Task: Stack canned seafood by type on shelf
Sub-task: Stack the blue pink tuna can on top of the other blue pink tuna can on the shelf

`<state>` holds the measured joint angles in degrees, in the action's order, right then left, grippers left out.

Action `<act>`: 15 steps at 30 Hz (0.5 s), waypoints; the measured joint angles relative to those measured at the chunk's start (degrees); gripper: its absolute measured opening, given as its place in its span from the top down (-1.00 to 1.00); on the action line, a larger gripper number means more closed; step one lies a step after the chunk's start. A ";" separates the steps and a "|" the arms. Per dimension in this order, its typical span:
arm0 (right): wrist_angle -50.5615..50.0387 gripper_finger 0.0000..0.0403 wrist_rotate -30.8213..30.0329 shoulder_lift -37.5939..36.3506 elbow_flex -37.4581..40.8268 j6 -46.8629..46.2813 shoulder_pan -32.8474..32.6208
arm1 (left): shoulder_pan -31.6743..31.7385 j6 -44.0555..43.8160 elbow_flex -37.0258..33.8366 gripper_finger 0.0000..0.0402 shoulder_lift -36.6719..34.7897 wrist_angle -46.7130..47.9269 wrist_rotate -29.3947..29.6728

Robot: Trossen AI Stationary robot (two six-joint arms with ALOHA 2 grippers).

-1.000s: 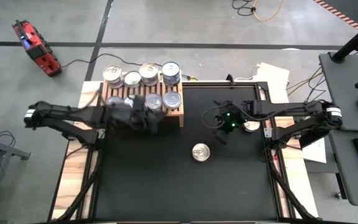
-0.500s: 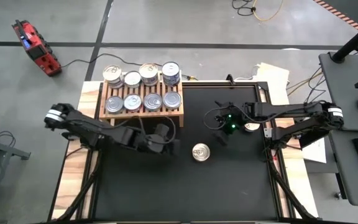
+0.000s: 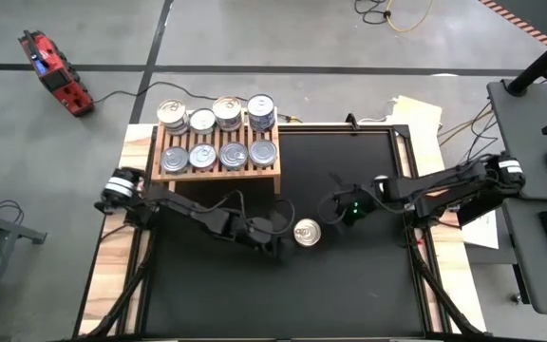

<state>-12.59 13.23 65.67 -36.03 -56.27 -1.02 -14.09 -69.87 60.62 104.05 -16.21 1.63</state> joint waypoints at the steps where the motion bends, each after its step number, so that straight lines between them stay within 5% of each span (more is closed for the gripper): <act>1: 0.06 0.94 -2.18 0.00 0.00 -1.44 -0.73 | -0.02 0.02 0.00 1.00 1.09 -2.46 -0.28; 10: 0.76 0.94 -8.80 1.80 0.12 -3.65 -2.06 | 0.09 -0.60 0.00 1.00 5.59 -6.19 0.78; 15: 9.31 0.94 -10.20 4.66 1.46 -2.53 -3.56 | 0.11 2.92 0.00 1.00 5.63 -6.36 4.30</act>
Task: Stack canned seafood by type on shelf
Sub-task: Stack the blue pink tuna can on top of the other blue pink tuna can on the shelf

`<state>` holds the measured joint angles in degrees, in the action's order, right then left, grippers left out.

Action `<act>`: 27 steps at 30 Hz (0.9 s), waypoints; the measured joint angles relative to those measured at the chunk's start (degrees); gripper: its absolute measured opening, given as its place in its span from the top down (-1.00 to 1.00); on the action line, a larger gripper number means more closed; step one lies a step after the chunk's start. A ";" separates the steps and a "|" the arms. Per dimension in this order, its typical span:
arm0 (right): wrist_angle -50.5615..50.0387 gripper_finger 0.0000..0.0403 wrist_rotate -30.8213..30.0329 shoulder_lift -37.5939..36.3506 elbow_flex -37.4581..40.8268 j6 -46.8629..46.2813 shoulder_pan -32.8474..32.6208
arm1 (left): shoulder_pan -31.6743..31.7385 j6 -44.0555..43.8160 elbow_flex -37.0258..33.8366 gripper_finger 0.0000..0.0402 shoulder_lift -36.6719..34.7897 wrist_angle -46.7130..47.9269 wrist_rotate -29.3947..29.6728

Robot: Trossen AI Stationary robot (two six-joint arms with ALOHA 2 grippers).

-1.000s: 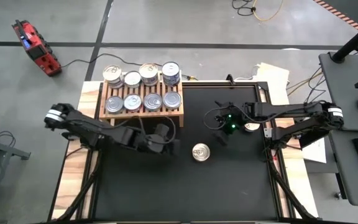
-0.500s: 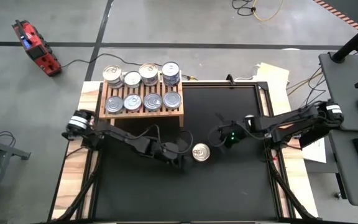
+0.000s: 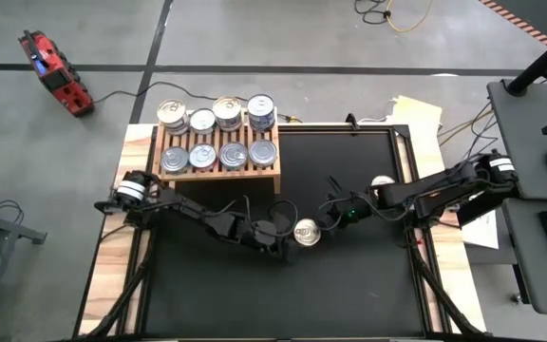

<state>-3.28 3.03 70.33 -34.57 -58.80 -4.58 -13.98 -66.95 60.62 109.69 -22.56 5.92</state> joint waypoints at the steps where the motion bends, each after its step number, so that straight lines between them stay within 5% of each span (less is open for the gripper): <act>1: 1.76 0.94 -0.69 0.60 0.40 -0.37 -0.50 | 0.00 0.10 0.00 1.00 0.00 -0.16 0.38; 18: 6.42 0.94 -3.11 8.21 1.87 -1.96 -2.44 | 0.22 0.06 0.00 1.00 -1.07 -0.16 1.14; 27: 4.43 0.94 -3.61 8.06 1.87 -2.82 -2.74 | 0.22 -5.90 0.02 1.00 -4.02 7.21 7.32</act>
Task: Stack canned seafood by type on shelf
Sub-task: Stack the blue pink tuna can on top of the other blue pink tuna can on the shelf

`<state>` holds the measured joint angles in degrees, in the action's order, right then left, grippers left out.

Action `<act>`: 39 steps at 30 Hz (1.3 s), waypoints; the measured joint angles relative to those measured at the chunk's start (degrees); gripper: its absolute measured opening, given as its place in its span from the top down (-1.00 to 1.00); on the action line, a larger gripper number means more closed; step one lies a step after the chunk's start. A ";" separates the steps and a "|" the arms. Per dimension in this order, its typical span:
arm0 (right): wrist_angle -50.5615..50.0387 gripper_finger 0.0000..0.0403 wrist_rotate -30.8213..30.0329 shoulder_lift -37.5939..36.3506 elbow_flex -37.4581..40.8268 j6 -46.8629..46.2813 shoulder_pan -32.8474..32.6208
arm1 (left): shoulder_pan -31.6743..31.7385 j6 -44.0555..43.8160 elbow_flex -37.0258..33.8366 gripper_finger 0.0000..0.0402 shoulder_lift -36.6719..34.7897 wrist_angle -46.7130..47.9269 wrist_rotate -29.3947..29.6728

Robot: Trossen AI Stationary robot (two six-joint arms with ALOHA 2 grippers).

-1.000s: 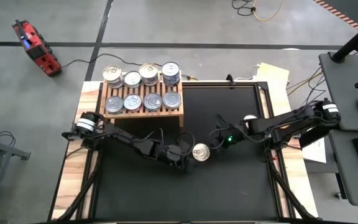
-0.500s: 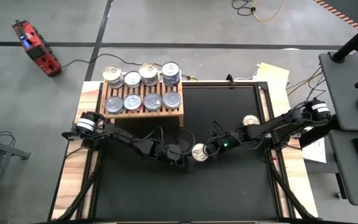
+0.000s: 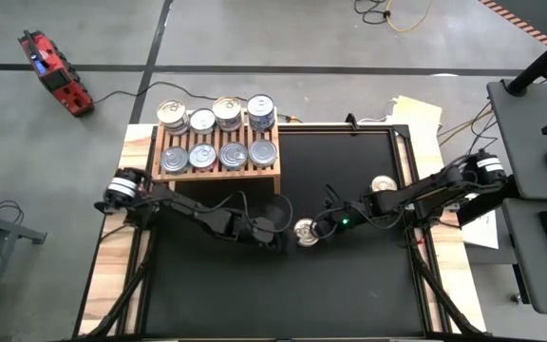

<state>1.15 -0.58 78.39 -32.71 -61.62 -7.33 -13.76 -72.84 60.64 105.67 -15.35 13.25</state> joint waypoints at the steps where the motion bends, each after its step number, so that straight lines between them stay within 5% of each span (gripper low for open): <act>1: -0.51 0.94 -0.24 0.00 0.00 -0.27 -0.19 | 0.00 -1.28 0.00 1.00 -0.33 1.09 0.92; 11: -1.34 0.94 -2.48 0.05 0.15 0.14 -1.30 | 0.09 -4.75 0.00 0.81 -0.81 3.03 4.23; 29: -3.27 0.94 -4.00 0.65 0.49 1.28 -1.45 | 0.48 -11.51 0.00 -0.62 1.28 4.68 6.29; 39: -1.68 0.94 -3.24 0.45 0.42 -0.10 -2.43 | 0.48 -11.33 0.00 -0.67 2.42 1.37 4.18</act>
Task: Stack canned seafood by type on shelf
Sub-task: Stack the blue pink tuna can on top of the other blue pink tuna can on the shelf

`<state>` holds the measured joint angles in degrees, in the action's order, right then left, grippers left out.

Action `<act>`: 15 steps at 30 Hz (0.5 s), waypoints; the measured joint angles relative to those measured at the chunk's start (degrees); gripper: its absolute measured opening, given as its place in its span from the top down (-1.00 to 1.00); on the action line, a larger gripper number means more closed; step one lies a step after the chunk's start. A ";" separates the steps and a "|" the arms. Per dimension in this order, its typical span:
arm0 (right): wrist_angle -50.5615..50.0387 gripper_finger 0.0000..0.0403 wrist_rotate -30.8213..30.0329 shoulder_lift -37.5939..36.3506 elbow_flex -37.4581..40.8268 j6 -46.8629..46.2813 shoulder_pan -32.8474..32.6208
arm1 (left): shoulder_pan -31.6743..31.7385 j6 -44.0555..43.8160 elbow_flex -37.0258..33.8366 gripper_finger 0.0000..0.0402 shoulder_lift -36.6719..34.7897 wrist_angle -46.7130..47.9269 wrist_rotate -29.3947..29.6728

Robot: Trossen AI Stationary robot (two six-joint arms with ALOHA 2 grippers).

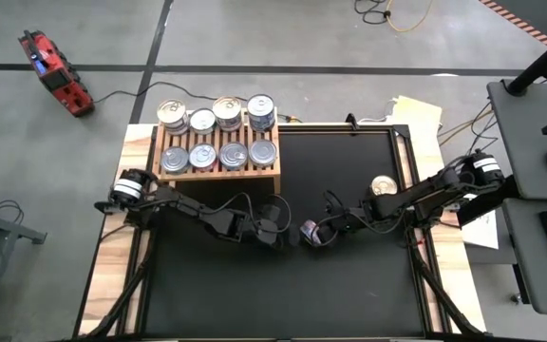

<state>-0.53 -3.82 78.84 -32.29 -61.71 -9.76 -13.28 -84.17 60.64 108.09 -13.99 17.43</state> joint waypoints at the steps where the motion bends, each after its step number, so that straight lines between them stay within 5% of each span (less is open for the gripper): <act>1: 0.54 0.94 0.50 -0.05 0.00 -0.38 -0.19 | 0.00 0.01 0.00 -0.67 0.00 -0.01 0.00; 15: 4.48 0.94 2.30 -0.03 -0.04 -2.86 -2.47 | -0.14 6.13 0.00 -0.63 0.04 -2.30 0.14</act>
<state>3.95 -1.52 78.81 -32.34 -64.57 -12.23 -13.41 -78.04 60.64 108.14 -16.28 17.58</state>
